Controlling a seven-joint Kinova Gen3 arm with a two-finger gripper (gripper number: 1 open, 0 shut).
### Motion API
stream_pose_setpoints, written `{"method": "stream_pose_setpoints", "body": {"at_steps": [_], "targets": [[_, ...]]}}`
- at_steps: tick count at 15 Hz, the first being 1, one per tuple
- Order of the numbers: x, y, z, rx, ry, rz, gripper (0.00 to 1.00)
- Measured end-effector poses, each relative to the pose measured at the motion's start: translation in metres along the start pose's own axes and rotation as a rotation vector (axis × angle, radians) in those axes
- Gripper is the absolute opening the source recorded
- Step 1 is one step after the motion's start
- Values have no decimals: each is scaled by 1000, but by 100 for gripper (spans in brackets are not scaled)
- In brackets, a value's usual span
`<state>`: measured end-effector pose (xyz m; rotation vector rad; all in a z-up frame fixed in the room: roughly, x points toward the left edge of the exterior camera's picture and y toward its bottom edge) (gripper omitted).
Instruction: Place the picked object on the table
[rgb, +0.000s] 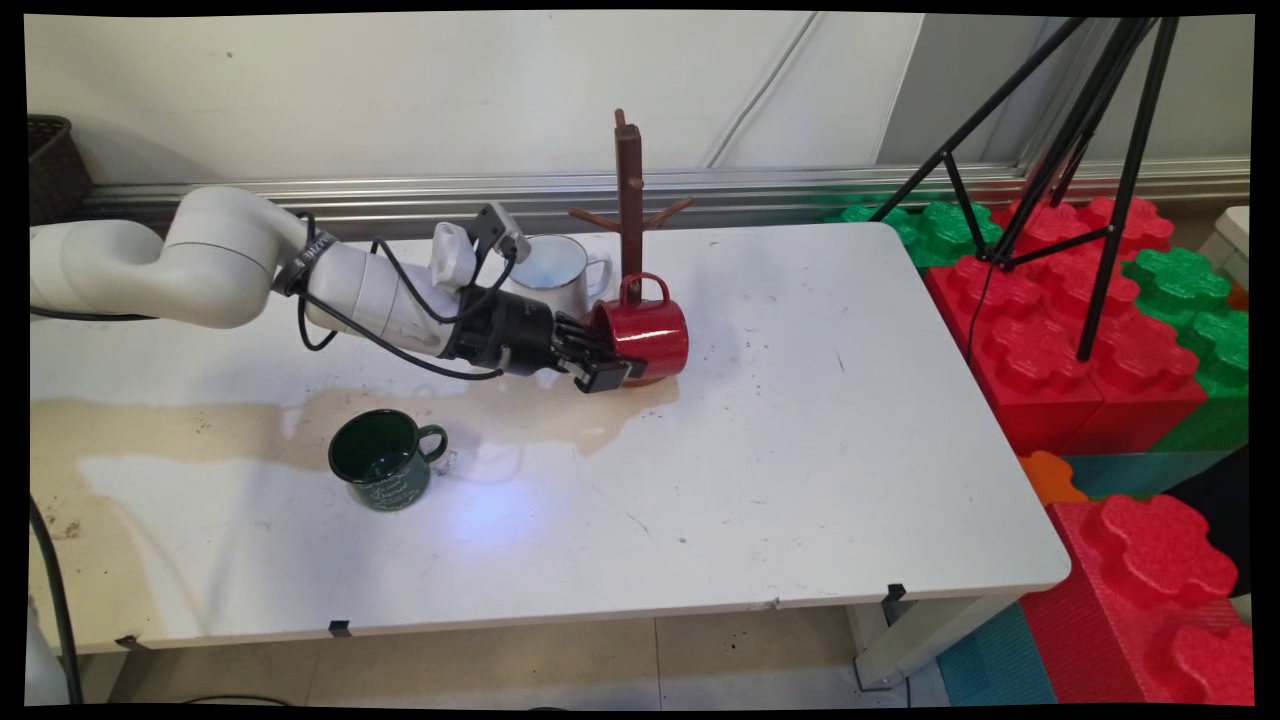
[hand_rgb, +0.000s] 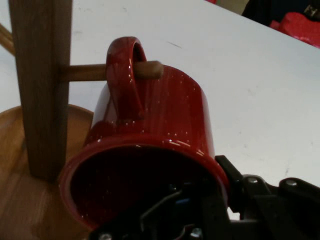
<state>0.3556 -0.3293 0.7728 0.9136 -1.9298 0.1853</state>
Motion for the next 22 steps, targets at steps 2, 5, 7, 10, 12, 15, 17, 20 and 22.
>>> {"method": "stream_pose_setpoints", "body": {"at_steps": [2, 5, 7, 10, 12, 15, 17, 20, 22], "targets": [[1, 2, -2, -3, 3, 4, 0], [2, 7, -8, -13, 8, 11, 0], [2, 11, -12, -19, 11, 16, 0], [1, 19, -20, -44, -1, 45, 0], [0, 25, -25, -67, -13, 82, 0], [0, 32, -33, -88, -25, 133, 0], [1, 35, -41, -90, -39, 171, 0], [4, 40, -57, -78, -80, 242, 0], [9, 42, -72, -51, -111, 290, 0]]}}
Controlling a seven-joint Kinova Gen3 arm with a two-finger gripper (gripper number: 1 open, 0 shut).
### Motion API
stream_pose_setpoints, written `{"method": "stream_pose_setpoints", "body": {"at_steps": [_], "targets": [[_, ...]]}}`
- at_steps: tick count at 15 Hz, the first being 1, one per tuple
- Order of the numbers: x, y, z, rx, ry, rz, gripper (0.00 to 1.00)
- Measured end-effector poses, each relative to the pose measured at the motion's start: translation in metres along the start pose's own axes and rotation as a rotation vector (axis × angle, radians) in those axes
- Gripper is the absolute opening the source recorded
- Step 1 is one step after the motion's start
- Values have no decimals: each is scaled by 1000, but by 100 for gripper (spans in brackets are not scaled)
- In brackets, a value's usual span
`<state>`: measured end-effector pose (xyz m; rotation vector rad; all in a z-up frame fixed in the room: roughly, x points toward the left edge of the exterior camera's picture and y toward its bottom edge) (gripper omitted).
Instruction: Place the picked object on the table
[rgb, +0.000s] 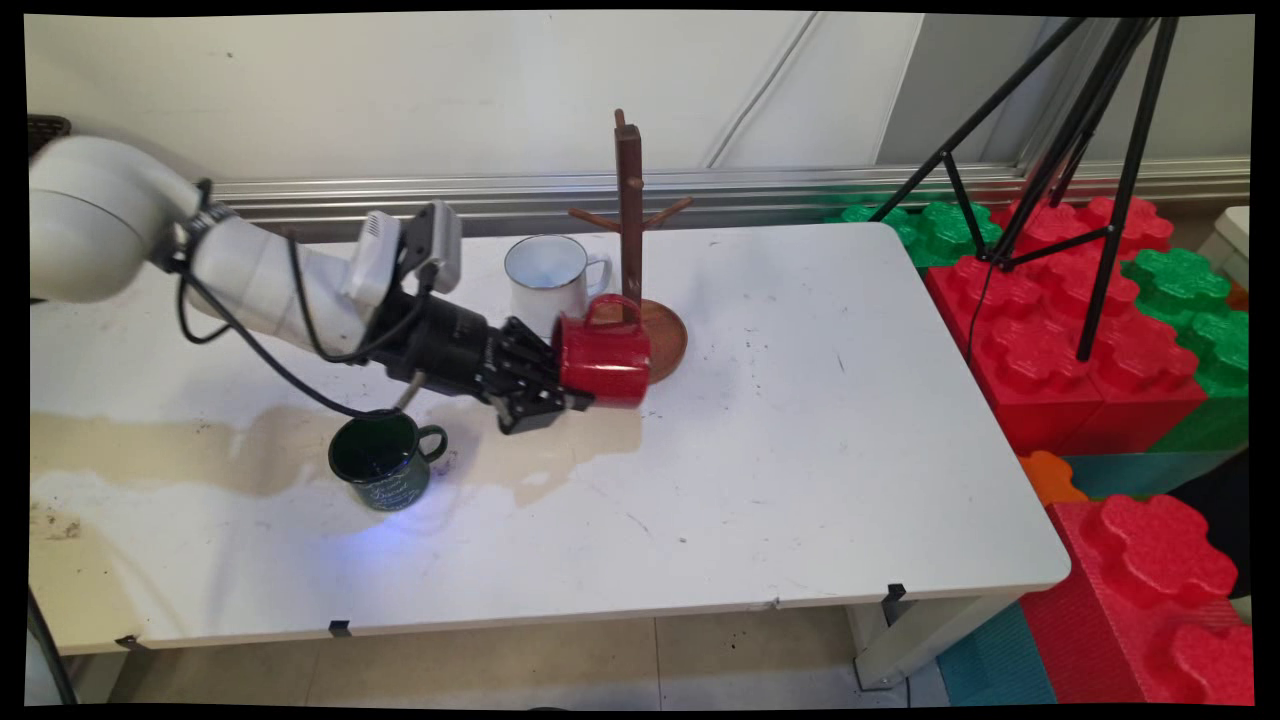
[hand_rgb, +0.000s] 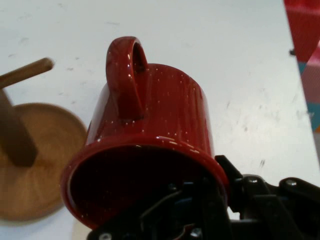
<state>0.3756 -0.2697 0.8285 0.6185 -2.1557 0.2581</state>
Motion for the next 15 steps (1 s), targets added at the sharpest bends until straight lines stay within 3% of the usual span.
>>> {"method": "stream_pose_setpoints", "body": {"at_steps": [9, 15], "targets": [[21, -1, -62, 141, -157, 98, 0], [28, -10, -92, 211, -314, 146, 0]]}}
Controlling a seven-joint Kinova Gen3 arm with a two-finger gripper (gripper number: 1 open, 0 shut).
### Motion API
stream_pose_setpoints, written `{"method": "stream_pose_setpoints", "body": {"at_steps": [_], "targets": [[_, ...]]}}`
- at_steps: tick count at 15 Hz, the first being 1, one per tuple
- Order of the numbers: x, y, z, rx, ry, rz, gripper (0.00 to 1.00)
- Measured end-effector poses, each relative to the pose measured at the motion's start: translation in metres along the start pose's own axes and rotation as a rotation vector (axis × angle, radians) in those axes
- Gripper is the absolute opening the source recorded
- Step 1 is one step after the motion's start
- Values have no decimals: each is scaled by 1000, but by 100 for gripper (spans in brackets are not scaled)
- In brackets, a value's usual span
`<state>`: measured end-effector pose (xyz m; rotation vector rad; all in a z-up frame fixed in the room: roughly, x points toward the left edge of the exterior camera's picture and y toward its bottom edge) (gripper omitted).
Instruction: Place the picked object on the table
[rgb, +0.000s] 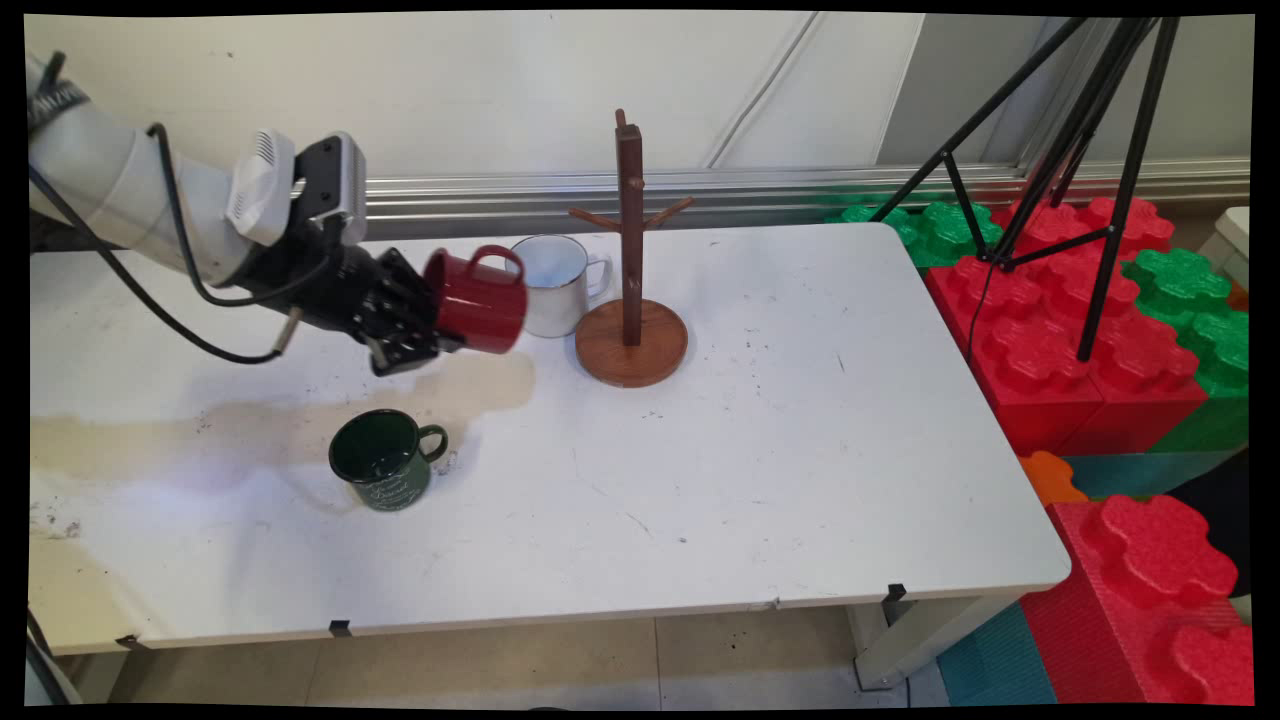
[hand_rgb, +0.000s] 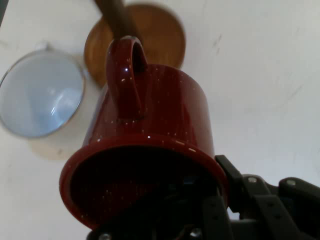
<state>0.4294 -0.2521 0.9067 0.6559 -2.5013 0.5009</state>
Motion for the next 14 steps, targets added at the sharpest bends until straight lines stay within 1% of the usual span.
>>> {"method": "stream_pose_setpoints", "body": {"at_steps": [3, 6, 9, 10, 14], "targets": [[-2, -12, -9, 34, -118, 35, 0], [-5, -23, -11, 62, -235, 73, 0], [-5, -33, -5, 85, -324, 101, 0], [-4, -35, -1, 88, -346, 107, 0], [-3, -42, 21, 82, -444, 136, 0]]}}
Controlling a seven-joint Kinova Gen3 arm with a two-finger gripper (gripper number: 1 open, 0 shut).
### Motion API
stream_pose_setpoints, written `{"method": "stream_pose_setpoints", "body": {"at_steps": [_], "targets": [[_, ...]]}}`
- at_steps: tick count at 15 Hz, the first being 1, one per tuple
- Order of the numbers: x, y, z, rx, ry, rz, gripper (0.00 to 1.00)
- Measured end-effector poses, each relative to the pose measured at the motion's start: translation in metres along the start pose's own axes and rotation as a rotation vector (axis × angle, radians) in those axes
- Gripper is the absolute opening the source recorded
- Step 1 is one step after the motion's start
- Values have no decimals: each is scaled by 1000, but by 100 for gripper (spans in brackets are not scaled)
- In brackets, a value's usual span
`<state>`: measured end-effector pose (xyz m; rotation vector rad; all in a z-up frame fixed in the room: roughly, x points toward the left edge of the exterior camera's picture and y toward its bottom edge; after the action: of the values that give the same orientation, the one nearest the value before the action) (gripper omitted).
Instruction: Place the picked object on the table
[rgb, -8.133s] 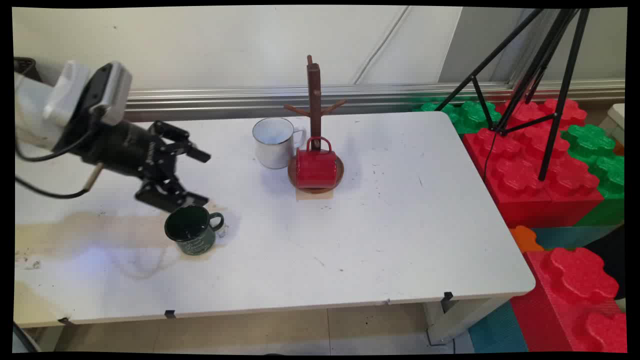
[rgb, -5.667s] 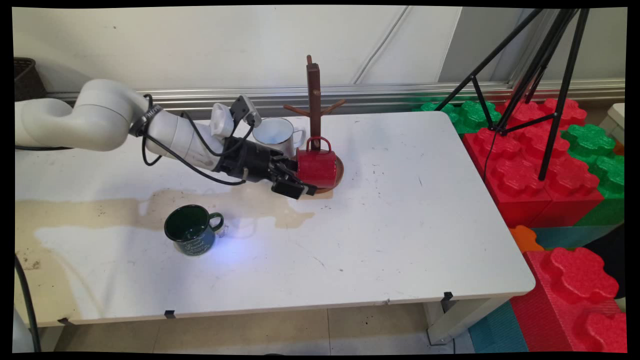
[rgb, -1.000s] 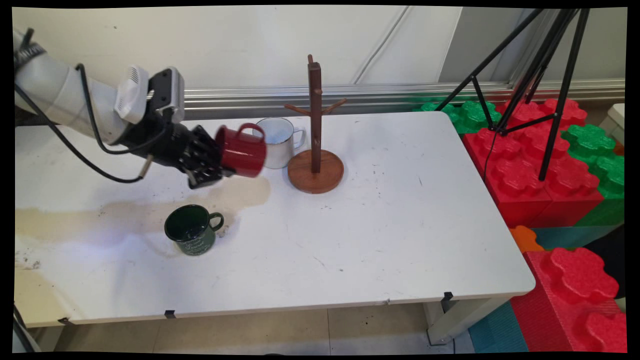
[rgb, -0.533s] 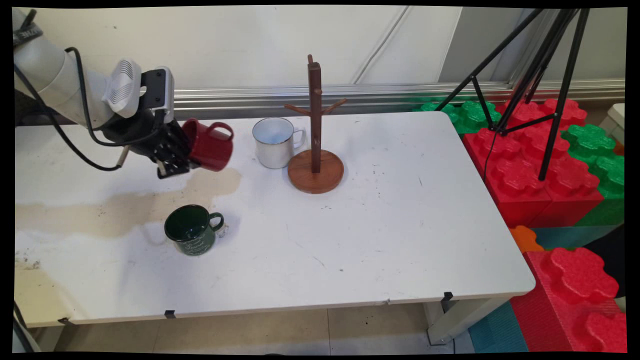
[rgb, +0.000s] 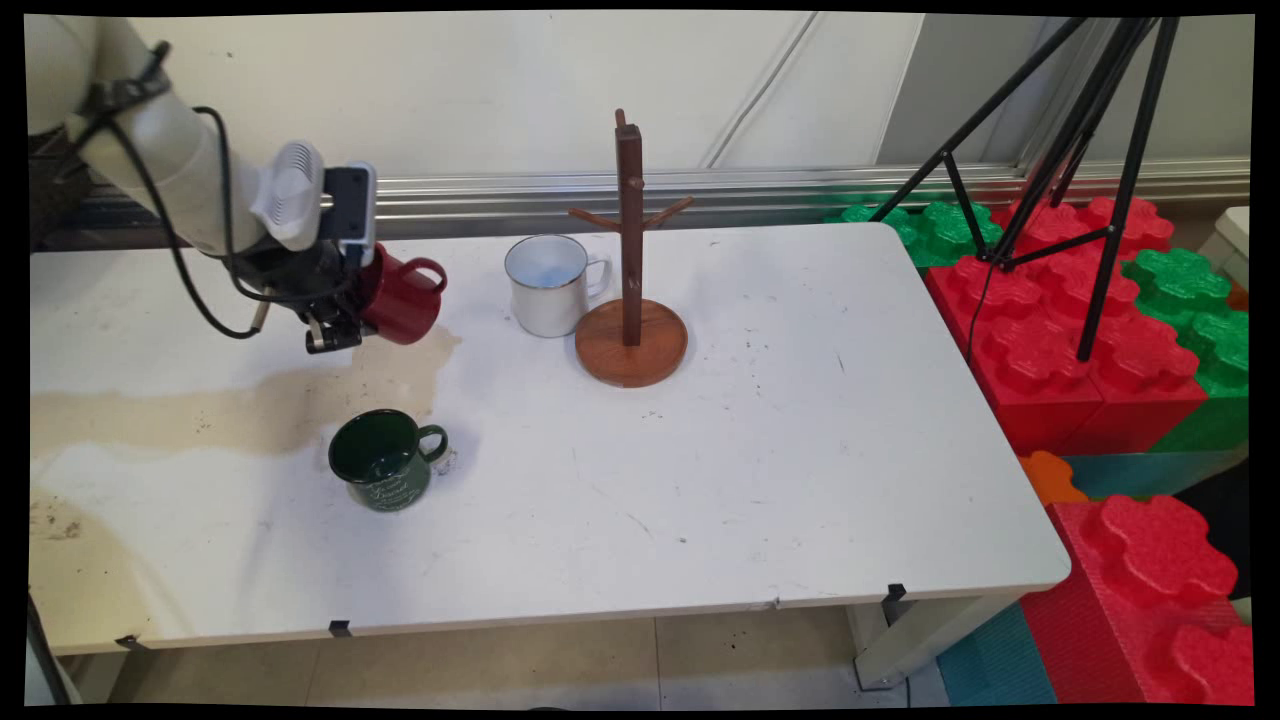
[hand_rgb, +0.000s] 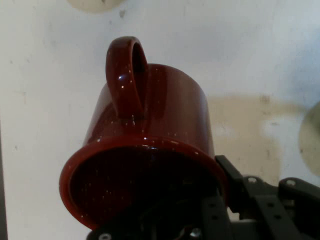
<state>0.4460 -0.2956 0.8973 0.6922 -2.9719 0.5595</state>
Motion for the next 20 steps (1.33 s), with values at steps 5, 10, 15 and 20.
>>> {"method": "stream_pose_setpoints", "body": {"at_steps": [5, 10, 15, 20], "targets": [[15, -5, 29, -28, -92, 26, 0], [28, -9, 54, -60, -165, 44, 0], [35, -13, 67, -76, -203, 50, 0], [41, -15, 77, -87, -232, 58, 100]]}}
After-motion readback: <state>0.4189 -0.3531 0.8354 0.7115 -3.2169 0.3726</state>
